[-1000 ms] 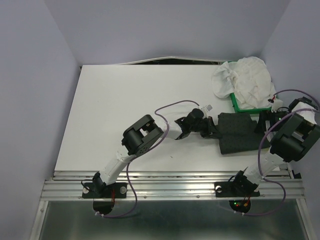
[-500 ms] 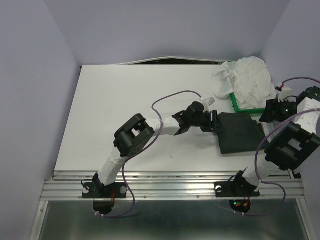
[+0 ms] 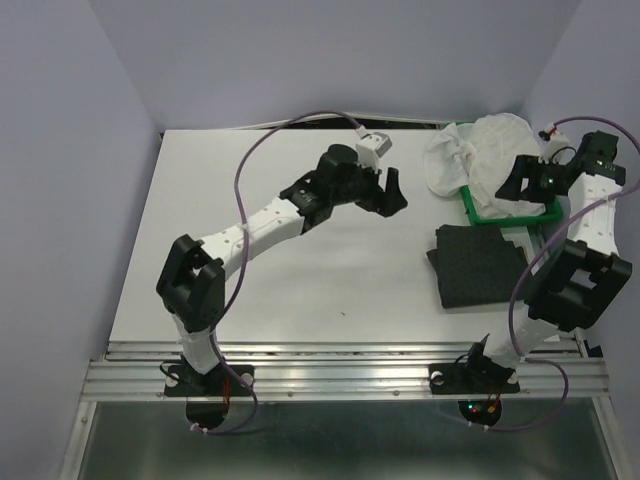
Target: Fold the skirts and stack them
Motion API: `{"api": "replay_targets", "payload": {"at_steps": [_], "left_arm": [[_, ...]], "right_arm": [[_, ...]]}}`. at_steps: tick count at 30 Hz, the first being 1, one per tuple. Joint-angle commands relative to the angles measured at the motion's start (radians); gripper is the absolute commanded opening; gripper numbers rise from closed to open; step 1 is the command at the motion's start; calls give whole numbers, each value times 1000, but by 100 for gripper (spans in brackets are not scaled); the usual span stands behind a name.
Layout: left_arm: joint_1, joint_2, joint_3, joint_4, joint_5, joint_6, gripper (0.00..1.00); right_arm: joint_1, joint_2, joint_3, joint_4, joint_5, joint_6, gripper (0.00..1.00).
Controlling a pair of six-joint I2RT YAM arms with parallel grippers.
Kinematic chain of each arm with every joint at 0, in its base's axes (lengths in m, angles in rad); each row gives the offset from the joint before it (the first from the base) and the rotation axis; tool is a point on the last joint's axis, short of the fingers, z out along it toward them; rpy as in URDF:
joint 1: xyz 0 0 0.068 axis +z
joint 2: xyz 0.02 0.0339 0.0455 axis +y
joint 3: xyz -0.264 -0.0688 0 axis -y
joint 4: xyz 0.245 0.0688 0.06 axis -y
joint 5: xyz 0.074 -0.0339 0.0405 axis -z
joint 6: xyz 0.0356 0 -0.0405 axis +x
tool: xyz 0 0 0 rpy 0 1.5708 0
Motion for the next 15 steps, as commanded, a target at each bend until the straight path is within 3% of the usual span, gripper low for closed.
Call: {"api": "replay_targets", "payload": {"at_steps": [1,6,12,15], "left_arm": [[136,-91,87,-272,-39,298,91],[268,-125,164,-493,-4,443,93],[391,-235,42,-481,70,494,92],[423,-282,-47,-451,110,487,92]], "right_arm": [[44,79,145,322,121,251,76],[67,293,403,359,192,366,76],[90,533,616,356,166,386,74],[111,582,633,403,152,357,71]]}}
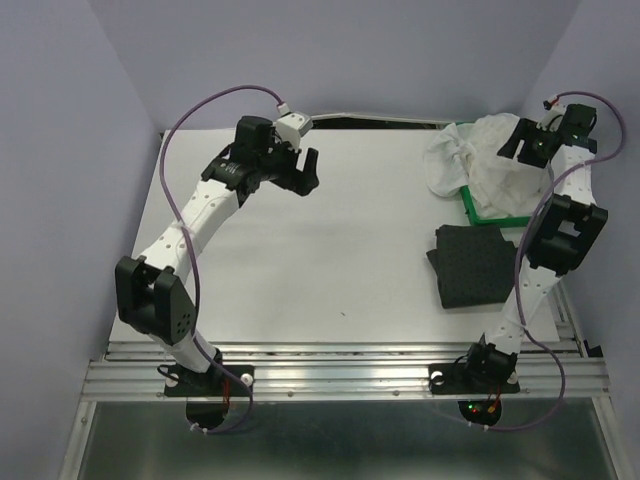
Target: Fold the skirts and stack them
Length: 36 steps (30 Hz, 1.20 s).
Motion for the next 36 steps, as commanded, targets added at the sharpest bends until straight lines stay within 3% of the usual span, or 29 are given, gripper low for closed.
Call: {"api": "replay_targets", "payload": {"at_steps": [1,7,12,27,36], "left_arm": [[30,-112,-103,19,101,42,92],[58,-119,-178,22,198,31,90],[84,-86,-180,29,273,8,89],[188,-2,-132,6,368,-36,85],[200,12,-137,4,367,-41,85]], "right_arm": [[49,35,71,100,-12,-6,70],[109,95,98,153,54,-110,63],[134,124,98,195,76,-93,56],[186,208,117,199,94,-98,55],[195,248,161,213,85,-83,45]]}}
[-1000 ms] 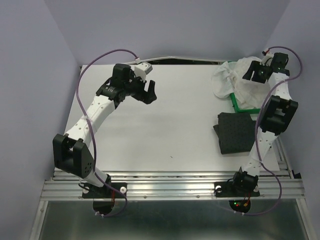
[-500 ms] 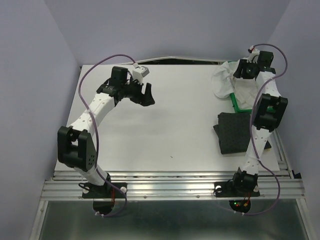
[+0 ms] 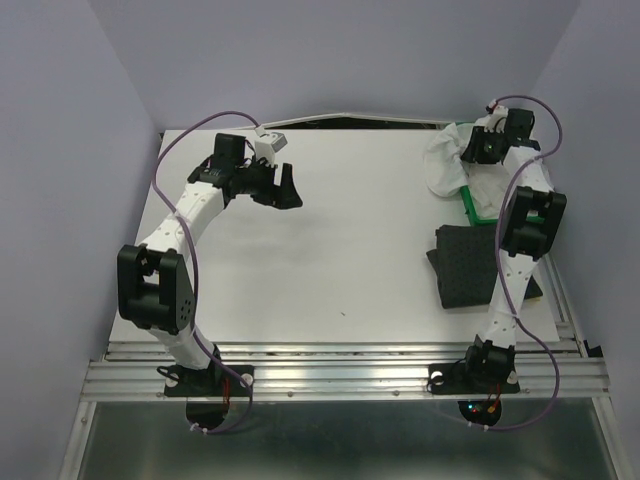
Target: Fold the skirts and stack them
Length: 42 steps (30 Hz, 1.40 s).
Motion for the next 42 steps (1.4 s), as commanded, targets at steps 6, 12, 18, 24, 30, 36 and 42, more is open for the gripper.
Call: {"api": "replay_targets", "payload": {"at_steps": [6,12,18,24,30,36,42], "left_arm": [[12,-3,50,-13,23,-2,85],[13,-17,58,-5,9,-9,86],[21,-31,76,-10,-8,-10,86],[84,-41,111,-30,35,-2,85],[160,-70,130,-40,72,-9,85],[213,-155,117,-77,94,39,84],[269,-239,68,-146,94,157,82]], "right_arm": [[10,22,114,60,-16,17,8],[10,-125,17,62,-38,2,1],[10,-308,25,77,-28,2,1],[10,-473,29,86,-123,27,1],[28,-573,0,190,-326,215,1],[219,-650,-73,229,-415,248,1],[451,-687,-262,163,-363,156,1]]}}
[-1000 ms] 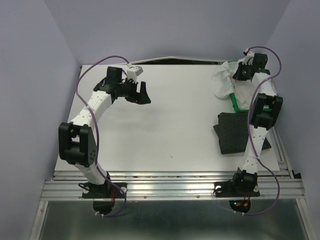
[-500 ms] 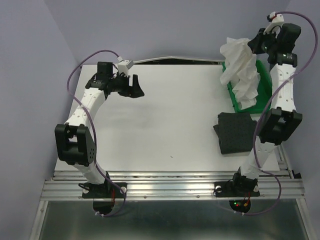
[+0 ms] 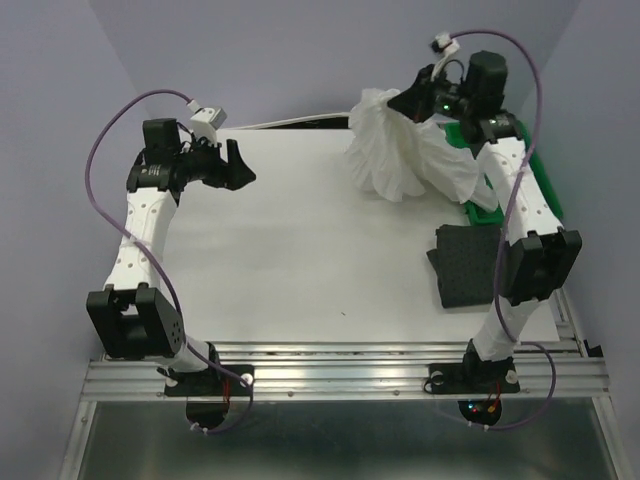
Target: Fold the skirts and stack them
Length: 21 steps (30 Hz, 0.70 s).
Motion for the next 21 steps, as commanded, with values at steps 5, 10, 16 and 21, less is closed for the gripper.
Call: {"api": "replay_targets", "payload": {"at_steps": [5,10,16,21], "left_arm": [[13,-143,-82,-105,62,206,80],[13,-168,-143,-158,41,336,79],[-28,-186,-194,-193,3,492,79],[-222,-206,-263,-194,-127,582,76]], "right_arm": [[324,-45,-381,-18,-16,-137,2],[422,42,-408,-67,4,-107,63],[382,-19,-334,-210,189,-219,69],[360,-119,-446,-322,301,-326,63]]}}
